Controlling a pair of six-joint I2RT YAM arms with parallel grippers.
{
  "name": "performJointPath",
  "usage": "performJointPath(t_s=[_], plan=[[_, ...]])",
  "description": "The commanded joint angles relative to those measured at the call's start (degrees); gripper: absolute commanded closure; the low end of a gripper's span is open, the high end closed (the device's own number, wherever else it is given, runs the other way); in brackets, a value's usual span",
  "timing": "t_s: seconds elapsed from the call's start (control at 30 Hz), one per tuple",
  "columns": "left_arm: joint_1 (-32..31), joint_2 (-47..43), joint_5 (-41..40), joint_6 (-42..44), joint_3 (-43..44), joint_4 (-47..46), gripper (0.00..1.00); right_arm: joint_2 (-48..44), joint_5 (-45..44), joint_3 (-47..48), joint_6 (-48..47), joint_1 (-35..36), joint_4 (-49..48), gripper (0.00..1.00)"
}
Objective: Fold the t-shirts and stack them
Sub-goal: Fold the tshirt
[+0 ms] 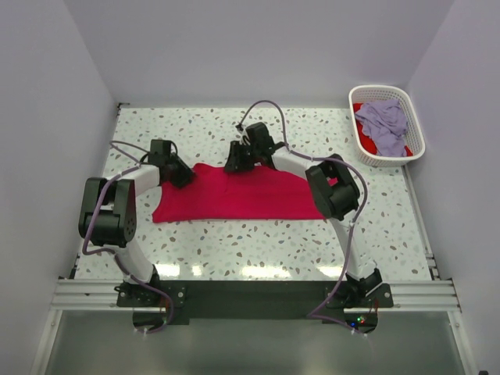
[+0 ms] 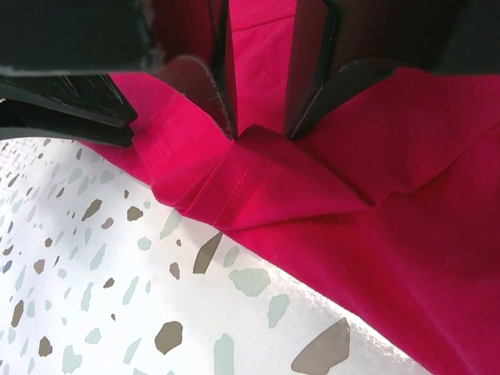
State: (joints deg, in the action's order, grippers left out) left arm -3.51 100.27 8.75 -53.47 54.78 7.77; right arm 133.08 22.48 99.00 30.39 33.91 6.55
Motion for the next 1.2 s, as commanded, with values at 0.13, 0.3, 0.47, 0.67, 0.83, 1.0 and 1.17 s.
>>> performJointPath(t_s=[0.13, 0.3, 0.47, 0.67, 0.83, 1.0, 1.17], plan=[[-0.4, -0.8, -0.2, 0.0, 1.0, -2.0, 0.73, 2.6, 2.1, 3.7, 1.6, 0.8, -2.7, 0.62], [-0.3, -1.0, -0.4, 1.9, 2.4, 0.0, 0.86, 2.7, 1.9, 3.0, 1.9, 1.0, -3.3, 0.71], [0.1, -1.9, -0.7, 5.3, 5.0, 2.9, 0.97, 1.1, 1.6, 2.9, 1.2, 0.9, -2.9, 0.94], [2.4, -2.9, 1.8, 11.2, 8.1, 9.2, 1.0, -2.7, 1.2, 1.9, -1.6, 1.0, -0.7, 1.0], [3.5, -3.9, 4.2, 16.5, 8.5, 12.7, 1.0, -5.7, 1.4, -0.8, -2.2, 1.3, -1.3, 1.0], [3.5, -3.9, 5.8, 20.8, 9.2, 16.8, 1.0, -7.7, 0.6, -1.7, -5.2, 2.5, 0.3, 1.0], [6.6, -4.3, 7.5, 22.9, 9.5, 18.3, 1.0, -8.5, -1.6, -1.3, -10.6, 4.6, 4.3, 1.0]])
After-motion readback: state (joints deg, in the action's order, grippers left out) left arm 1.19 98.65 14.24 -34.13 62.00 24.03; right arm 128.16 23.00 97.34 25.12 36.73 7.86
